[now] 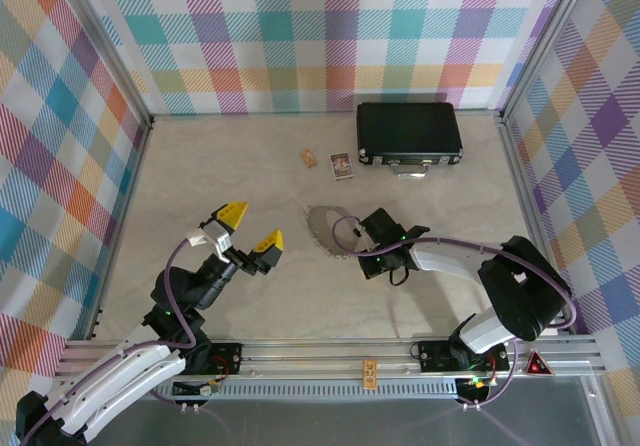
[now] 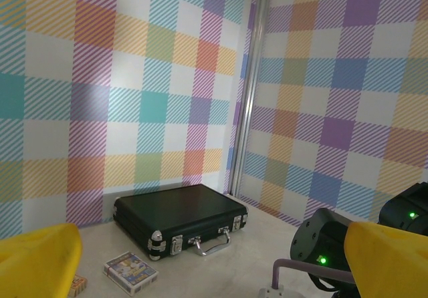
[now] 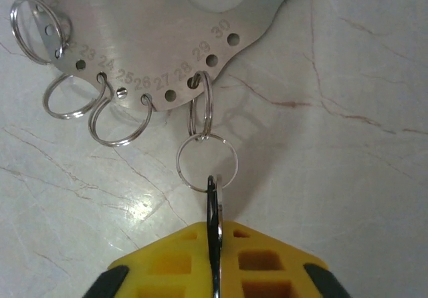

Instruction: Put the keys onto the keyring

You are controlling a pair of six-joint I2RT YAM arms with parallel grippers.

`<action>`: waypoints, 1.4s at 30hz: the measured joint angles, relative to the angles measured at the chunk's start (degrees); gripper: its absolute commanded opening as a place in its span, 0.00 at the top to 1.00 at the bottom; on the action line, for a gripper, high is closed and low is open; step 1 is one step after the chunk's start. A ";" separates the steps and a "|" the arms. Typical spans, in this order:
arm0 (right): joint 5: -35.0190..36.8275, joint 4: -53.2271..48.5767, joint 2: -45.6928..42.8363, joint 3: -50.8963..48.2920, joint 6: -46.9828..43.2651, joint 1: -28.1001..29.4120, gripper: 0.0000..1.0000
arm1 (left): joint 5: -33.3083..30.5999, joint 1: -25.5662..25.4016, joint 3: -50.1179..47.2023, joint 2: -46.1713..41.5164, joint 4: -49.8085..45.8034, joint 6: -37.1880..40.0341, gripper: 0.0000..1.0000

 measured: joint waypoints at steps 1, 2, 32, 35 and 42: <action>0.02 -0.31 -0.39 -0.11 0.35 0.00 0.66 | 0.02 0.00 -0.02 -0.02 0.00 0.00 0.00; 0.15 -0.57 -0.92 -0.24 0.92 0.00 0.62 | 0.00 0.00 -0.02 -0.02 0.00 0.00 0.00; 29.62 10.16 -51.04 -15.43 -6.29 -4.57 0.01 | -29.92 1.64 18.53 21.07 -25.73 -4.70 0.00; 31.56 18.21 -49.90 -18.45 -9.60 -8.26 0.01 | -30.84 5.27 23.34 25.97 -29.27 -4.63 0.00; 33.62 35.89 -31.87 -22.71 -15.74 -14.73 0.01 | -26.10 19.50 25.57 36.72 -33.55 -2.99 0.00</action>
